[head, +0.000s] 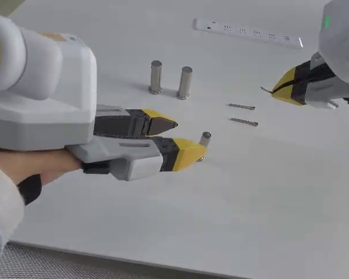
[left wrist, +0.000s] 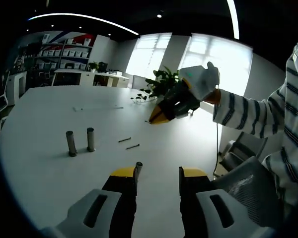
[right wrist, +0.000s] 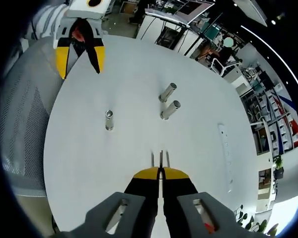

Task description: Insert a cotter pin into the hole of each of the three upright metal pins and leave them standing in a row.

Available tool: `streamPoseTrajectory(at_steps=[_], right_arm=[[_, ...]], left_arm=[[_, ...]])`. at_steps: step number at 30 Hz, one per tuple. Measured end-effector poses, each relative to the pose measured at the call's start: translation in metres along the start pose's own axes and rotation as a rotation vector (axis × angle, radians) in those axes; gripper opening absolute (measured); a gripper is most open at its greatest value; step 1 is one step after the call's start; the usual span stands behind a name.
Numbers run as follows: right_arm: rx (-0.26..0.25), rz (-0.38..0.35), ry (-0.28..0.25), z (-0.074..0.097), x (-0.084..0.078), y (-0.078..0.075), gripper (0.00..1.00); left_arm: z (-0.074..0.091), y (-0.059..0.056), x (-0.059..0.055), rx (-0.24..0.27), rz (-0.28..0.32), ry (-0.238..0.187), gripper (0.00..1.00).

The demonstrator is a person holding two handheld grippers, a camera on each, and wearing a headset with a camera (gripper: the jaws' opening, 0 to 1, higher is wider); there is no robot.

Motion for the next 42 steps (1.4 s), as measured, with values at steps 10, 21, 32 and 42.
streamPoseTrajectory(at_steps=[10, 21, 32, 42], right_arm=[[-0.098, -0.034, -0.105, 0.025, 0.011, 0.018, 0.00], [-0.165, -0.037, -0.152, 0.039, 0.025, 0.037, 0.00], [-0.165, -0.049, -0.193, 0.044, 0.036, 0.055, 0.00], [-0.179, -0.022, -0.215, 0.046, 0.045, 0.061, 0.00]], left_arm=[[-0.007, 0.008, 0.013, -0.024, 0.076, -0.071, 0.23], [-0.025, 0.012, 0.023, -0.043, 0.136, -0.104, 0.14], [-0.044, 0.007, 0.027, -0.082, 0.171, -0.113, 0.09], [-0.055, -0.002, 0.031, -0.120, 0.211, -0.140, 0.07]])
Point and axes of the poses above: the centre of the closed fingertips' face, and the gripper's own axes: z roughly backward along the fingers, y roughly to its left, x roughly out of its top, the point moved 6 cm from there along z, roughly backward along the fingers, and after that the axes turned 12 degrees about -x, right-handed, at the moved point
